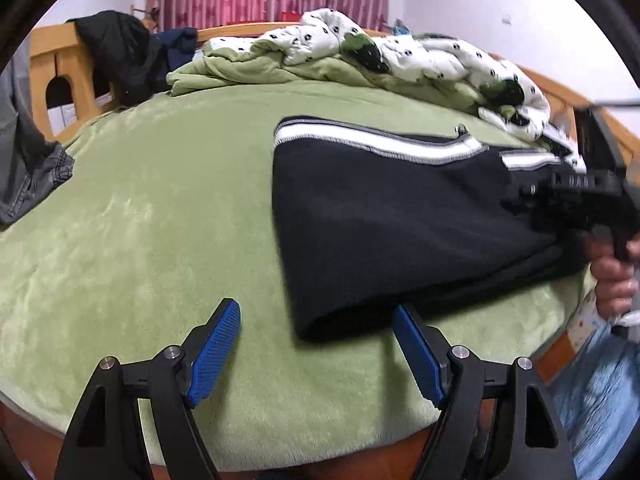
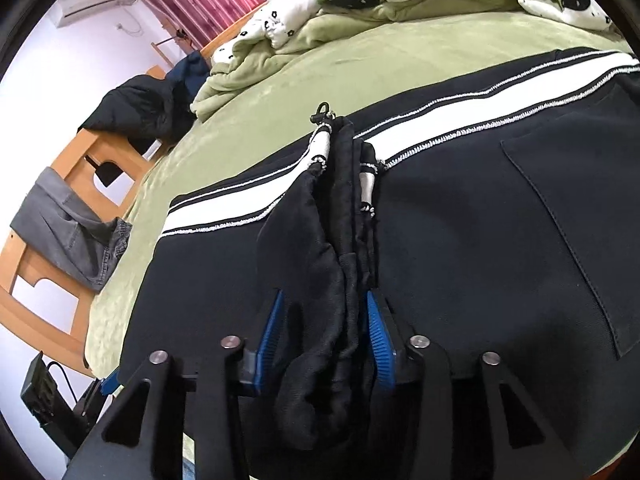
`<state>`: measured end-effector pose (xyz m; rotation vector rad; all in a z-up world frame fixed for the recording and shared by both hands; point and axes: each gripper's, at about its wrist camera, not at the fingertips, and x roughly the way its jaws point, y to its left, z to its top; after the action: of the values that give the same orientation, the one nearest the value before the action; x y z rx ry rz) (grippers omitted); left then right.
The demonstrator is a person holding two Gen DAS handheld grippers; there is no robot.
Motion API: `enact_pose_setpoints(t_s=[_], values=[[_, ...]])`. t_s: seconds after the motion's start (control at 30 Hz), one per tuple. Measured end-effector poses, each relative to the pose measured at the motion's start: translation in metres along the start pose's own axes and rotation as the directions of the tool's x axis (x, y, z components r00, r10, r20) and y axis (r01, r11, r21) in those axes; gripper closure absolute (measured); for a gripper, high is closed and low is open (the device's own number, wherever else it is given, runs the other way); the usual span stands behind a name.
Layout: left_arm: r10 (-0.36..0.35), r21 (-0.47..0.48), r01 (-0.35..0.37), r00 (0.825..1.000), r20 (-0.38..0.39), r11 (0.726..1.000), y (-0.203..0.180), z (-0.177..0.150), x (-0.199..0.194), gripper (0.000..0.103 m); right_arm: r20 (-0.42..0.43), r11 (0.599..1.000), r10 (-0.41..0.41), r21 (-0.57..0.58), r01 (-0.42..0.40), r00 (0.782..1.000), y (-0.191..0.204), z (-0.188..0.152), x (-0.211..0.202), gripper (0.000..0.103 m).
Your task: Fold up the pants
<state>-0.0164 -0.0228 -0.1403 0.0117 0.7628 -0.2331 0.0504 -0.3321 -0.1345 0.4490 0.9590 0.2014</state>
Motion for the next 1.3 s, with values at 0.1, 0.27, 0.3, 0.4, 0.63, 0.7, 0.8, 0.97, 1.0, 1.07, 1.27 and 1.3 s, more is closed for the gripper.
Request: enact_pose_setpoints(t_s=[0.1,0.27,0.3,0.4,0.63,0.7,0.8,0.97,1.0,1.07,1.27,1.3], values=[[-0.003,-0.017,0.003,1.000,0.009,1.000,0.008,0.000,-0.003,0.026,-0.009,1.000,-0.002,0.007,0.002,1.000,-0.002,-0.001,0.003,0.059],[-0.042,-0.070,0.042,0.999,0.004,0.997,0.014,0.003,0.006,0.026,-0.007,0.999,-0.018,-0.031,0.018,1.000,0.004,-0.003,0.004,0.050],[-0.057,-0.066,0.057,0.998,-0.005,0.996,0.011,0.004,0.011,0.026,-0.007,0.999,-0.016,-0.037,0.016,1.000,0.006,-0.003,0.005,0.048],[-0.031,-0.050,0.030,0.999,-0.027,0.998,0.006,0.002,0.028,0.027,-0.011,0.997,-0.025,-0.072,0.024,1.000,0.014,0.003,0.014,0.041],[-0.036,-0.050,0.035,0.999,-0.002,0.998,0.005,0.001,0.016,0.029,0.060,0.992,-0.013,-0.121,0.021,0.998,0.019,0.025,0.003,0.091],[-0.046,-0.045,0.046,0.999,-0.003,0.998,0.007,0.002,0.012,0.029,0.139,0.990,0.038,-0.142,-0.019,0.990,0.021,0.035,-0.020,0.092],[-0.040,-0.029,0.040,0.999,-0.010,0.999,0.004,0.002,0.011,0.029,0.175,0.988,-0.016,-0.151,0.043,0.984,0.013,0.047,-0.028,0.092],[0.025,0.012,-0.025,0.999,-0.023,1.000,-0.003,0.000,0.016,0.029,-0.025,0.998,-0.058,-0.017,0.058,0.998,-0.031,0.042,0.018,0.085],[0.024,0.009,-0.024,0.999,-0.024,1.000,-0.003,-0.001,0.016,0.029,-0.023,0.998,-0.056,-0.020,0.055,0.998,-0.033,0.039,0.018,0.085],[0.019,-0.013,-0.019,1.000,-0.024,1.000,0.001,-0.002,0.014,0.029,-0.009,0.996,-0.067,-0.057,0.066,0.998,-0.029,0.037,0.010,0.076],[0.030,0.019,-0.030,0.999,-0.022,0.999,-0.011,0.005,0.024,0.029,-0.026,1.000,-0.013,0.015,0.013,1.000,-0.037,0.020,-0.007,0.056],[0.036,0.033,-0.035,0.999,-0.024,0.999,-0.015,0.007,0.028,0.029,-0.024,1.000,-0.021,0.011,0.021,0.999,-0.036,0.017,-0.006,0.058]])
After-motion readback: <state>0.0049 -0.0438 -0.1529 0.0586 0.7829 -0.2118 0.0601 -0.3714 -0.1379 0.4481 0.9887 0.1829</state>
